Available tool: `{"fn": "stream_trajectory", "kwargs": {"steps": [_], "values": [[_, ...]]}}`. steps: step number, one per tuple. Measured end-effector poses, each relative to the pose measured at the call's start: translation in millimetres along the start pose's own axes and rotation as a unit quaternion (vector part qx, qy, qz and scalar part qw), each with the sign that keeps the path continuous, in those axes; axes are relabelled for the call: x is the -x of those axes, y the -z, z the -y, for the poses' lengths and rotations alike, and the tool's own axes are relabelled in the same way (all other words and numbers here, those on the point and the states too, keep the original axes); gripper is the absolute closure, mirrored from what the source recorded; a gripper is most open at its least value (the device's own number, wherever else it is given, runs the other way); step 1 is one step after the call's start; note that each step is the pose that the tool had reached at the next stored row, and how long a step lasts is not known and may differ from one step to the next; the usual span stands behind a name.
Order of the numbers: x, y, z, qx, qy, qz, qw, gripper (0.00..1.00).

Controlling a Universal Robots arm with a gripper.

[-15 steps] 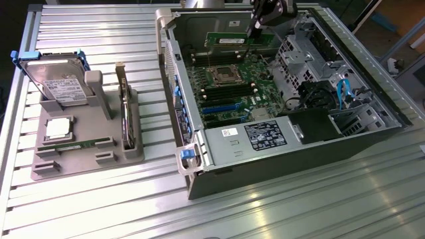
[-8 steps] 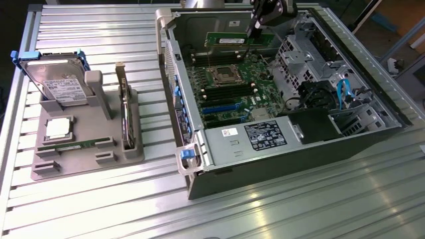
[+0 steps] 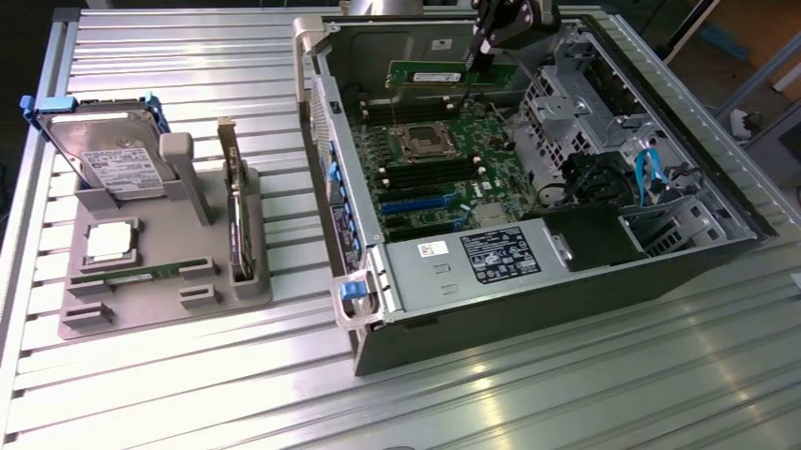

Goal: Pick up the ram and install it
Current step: 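Insert the ram into the slot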

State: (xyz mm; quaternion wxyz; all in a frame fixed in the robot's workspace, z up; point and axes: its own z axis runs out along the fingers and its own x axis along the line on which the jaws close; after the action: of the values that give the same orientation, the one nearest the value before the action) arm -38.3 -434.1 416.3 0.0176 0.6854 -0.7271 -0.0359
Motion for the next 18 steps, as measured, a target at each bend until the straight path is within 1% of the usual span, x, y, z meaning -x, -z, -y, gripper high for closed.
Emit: {"fn": "stream_trajectory", "kwargs": {"steps": [1, 2, 4, 6, 9, 11, 13, 15, 18], "values": [[-0.3, -9.8, 0.8, -0.0001, 0.0, -0.0001, 1.0, 0.88], [-0.4, -15.0, 1.1, -0.0002, 0.0, -0.0001, 1.0, 0.88], [-0.5, -20.5, 1.6, -0.0003, 0.0, 0.0, 1.0, 0.88], [-0.6, -23.2, 1.8, -0.0004, 0.0, -0.0001, 1.0, 0.88], [-0.6, -23.3, 1.8, -0.0004, 0.0, -0.0001, 1.0, 0.88], [-0.1, -27.9, 2.1, -0.0009, 0.0, 0.0001, 1.0, 0.88], [2.1, -34.1, 2.4, -0.0011, 0.0, 0.0021, 1.0, 0.88], [4.2, -38.1, 2.6, -0.001, 0.0, 0.0038, 1.0, 0.88], [8.0, -43.4, 2.8, -0.001, 0.0, 0.0045, 1.0, 0.88]]}}
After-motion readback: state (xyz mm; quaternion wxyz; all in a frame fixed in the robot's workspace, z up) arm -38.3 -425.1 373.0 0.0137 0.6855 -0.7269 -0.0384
